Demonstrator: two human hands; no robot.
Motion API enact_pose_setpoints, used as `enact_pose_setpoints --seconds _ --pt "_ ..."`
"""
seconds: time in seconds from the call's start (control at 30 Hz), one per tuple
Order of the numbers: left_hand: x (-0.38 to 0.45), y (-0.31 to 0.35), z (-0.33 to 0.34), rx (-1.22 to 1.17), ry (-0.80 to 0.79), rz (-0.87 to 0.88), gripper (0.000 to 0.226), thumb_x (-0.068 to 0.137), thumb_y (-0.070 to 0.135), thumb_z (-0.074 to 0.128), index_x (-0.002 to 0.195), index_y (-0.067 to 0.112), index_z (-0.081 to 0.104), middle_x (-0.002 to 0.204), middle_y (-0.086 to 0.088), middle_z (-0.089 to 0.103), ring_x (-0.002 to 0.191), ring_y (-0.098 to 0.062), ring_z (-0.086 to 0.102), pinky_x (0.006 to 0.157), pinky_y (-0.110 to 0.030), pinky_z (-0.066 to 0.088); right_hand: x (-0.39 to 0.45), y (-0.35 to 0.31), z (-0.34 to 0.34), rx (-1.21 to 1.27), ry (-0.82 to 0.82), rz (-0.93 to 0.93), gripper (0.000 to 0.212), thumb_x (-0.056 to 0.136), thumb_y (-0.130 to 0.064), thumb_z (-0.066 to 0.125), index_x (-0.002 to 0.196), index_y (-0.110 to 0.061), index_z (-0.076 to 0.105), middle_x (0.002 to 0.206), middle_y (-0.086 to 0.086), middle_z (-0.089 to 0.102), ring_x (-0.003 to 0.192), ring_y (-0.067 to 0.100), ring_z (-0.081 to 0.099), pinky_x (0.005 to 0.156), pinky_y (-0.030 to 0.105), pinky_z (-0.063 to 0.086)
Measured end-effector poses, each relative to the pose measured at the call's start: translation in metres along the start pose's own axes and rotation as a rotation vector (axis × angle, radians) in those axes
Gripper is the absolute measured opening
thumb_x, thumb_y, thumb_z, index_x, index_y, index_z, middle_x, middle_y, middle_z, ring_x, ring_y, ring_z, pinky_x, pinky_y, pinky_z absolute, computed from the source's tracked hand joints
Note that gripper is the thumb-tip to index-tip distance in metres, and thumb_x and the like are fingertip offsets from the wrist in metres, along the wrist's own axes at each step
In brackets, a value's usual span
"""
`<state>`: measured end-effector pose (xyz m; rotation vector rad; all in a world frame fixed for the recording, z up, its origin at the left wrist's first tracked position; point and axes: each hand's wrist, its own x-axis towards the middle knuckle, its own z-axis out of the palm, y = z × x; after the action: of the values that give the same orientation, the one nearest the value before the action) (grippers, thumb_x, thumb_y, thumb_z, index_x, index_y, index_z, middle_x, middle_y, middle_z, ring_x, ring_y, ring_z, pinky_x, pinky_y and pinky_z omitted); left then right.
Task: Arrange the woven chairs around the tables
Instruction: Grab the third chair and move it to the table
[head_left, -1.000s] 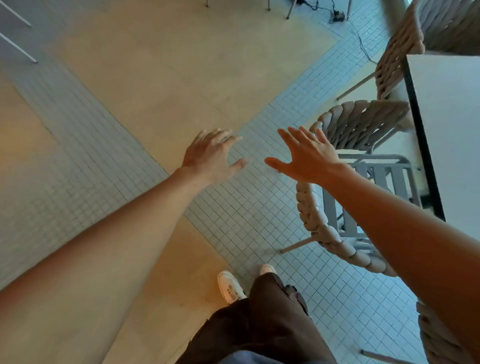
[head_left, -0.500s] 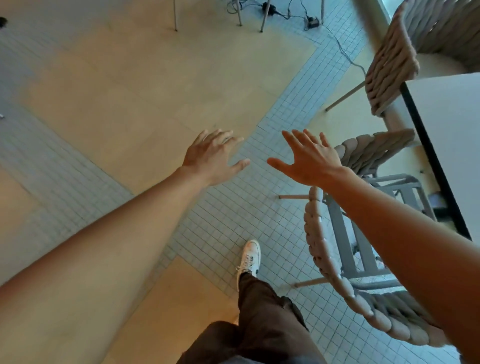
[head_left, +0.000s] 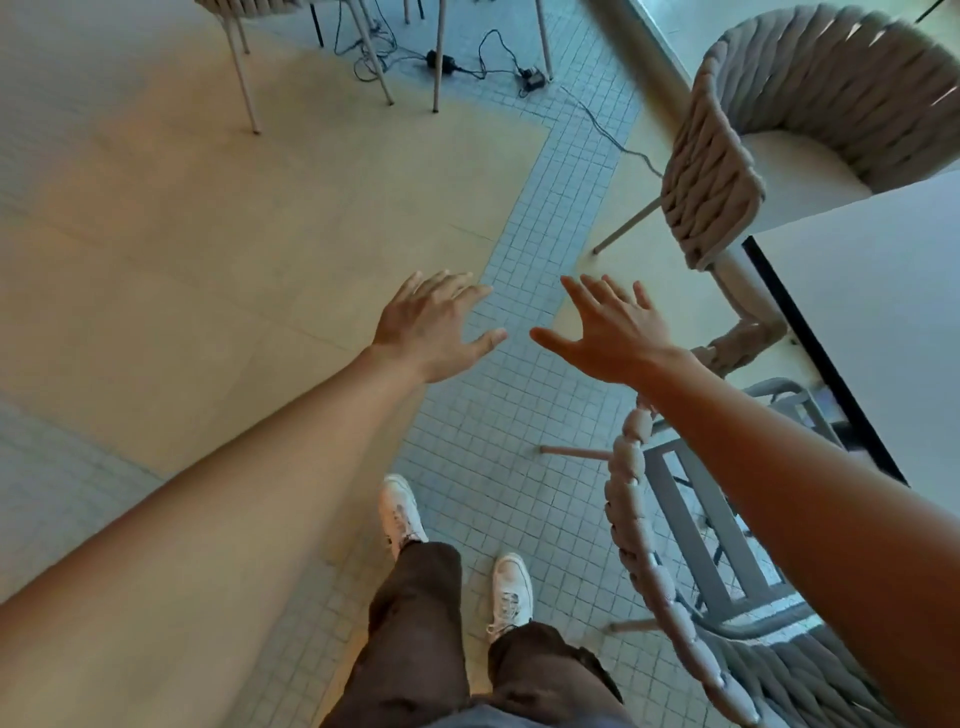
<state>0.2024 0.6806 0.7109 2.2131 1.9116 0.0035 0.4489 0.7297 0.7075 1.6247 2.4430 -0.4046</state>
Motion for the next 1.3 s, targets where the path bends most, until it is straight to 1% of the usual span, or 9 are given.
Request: enact_pose_setpoints --seconds 0.17,0.23,0.43,0.5,0.67,0.8,0.9,1.07,1.3 --pt "0.078 -0.028 -0.016 -0.007 -0.024 0.093 0.074 0.091 0.076 0.035 0.151 0.034 0.037 0.161 0.002 0.032 0.15 -0.019 0.023 0.124 -0.043 0.01 0.053 0.003 -0.015 -0.005 -0.001 0.125 0.104 0.082 -0.092 0.021 0.162 -0.027 0.013 0.169 0.005 0.017 0.155 0.027 0.012 0.124 0.055 0.006" --pt "0.119 -0.041 -0.024 0.001 -0.042 0.163 0.074 0.091 0.076 0.034 0.151 0.034 0.038 0.161 0.003 0.033 0.15 -0.019 0.023 0.124 -0.043 0.011 0.079 0.003 -0.024 0.023 0.018 0.204 0.104 0.082 -0.092 0.021 0.161 -0.026 0.014 0.169 0.005 0.018 0.155 0.027 0.013 0.124 0.056 0.006" --pt "0.204 -0.073 -0.043 0.05 -0.05 0.353 0.074 0.089 0.078 0.033 0.149 0.034 0.04 0.158 -0.001 0.038 0.147 -0.021 0.03 0.122 -0.047 0.017 0.136 -0.003 -0.043 0.073 0.046 0.343 0.103 0.082 -0.092 0.024 0.161 -0.026 0.014 0.168 0.006 0.02 0.155 0.028 0.014 0.124 0.056 0.007" --pt "0.231 -0.085 -0.047 0.063 -0.049 0.386 0.075 0.089 0.078 0.032 0.148 0.034 0.04 0.157 0.0 0.039 0.146 -0.021 0.031 0.122 -0.048 0.018 0.152 -0.001 -0.047 0.087 0.064 0.376 0.103 0.082 -0.092 0.023 0.161 -0.026 0.014 0.168 0.007 0.021 0.154 0.028 0.014 0.124 0.056 0.007" --pt "0.287 -0.1 -0.049 0.106 -0.104 0.456 0.077 0.089 0.079 0.03 0.151 0.034 0.037 0.159 -0.001 0.036 0.148 -0.023 0.029 0.123 -0.049 0.017 0.187 0.01 -0.052 0.123 0.079 0.451 0.105 0.079 -0.094 0.02 0.159 -0.027 0.017 0.167 0.008 0.022 0.154 0.029 0.015 0.124 0.057 0.008" --pt "0.331 -0.095 -0.047 0.119 -0.117 0.513 0.075 0.09 0.077 0.031 0.15 0.033 0.038 0.159 -0.001 0.037 0.147 -0.023 0.029 0.123 -0.048 0.015 0.213 0.031 -0.053 0.147 0.081 0.503 0.105 0.079 -0.094 0.022 0.159 -0.027 0.017 0.167 0.008 0.023 0.154 0.028 0.015 0.124 0.056 0.006" --pt "0.365 -0.086 -0.046 0.148 -0.1 0.563 0.074 0.091 0.076 0.032 0.15 0.032 0.039 0.157 -0.002 0.039 0.146 -0.023 0.032 0.122 -0.048 0.015 0.232 0.05 -0.053 0.118 0.089 0.53 0.105 0.08 -0.093 0.023 0.16 -0.025 0.018 0.166 0.007 0.025 0.154 0.028 0.016 0.123 0.055 0.008" --pt "0.431 -0.066 -0.05 0.185 -0.124 0.599 0.075 0.091 0.077 0.03 0.15 0.032 0.038 0.158 -0.002 0.038 0.147 -0.021 0.03 0.123 -0.047 0.015 0.27 0.094 -0.066 0.103 0.077 0.542 0.105 0.081 -0.092 0.023 0.159 -0.023 0.017 0.166 0.008 0.024 0.154 0.029 0.016 0.123 0.057 0.007" --pt "0.508 -0.037 -0.06 0.192 -0.11 0.647 0.073 0.092 0.075 0.031 0.149 0.032 0.04 0.157 -0.001 0.039 0.146 -0.022 0.033 0.122 -0.048 0.018 0.311 0.151 -0.09 0.157 0.099 0.6 0.105 0.08 -0.092 0.023 0.16 -0.025 0.017 0.167 0.006 0.024 0.154 0.027 0.015 0.123 0.055 0.006"
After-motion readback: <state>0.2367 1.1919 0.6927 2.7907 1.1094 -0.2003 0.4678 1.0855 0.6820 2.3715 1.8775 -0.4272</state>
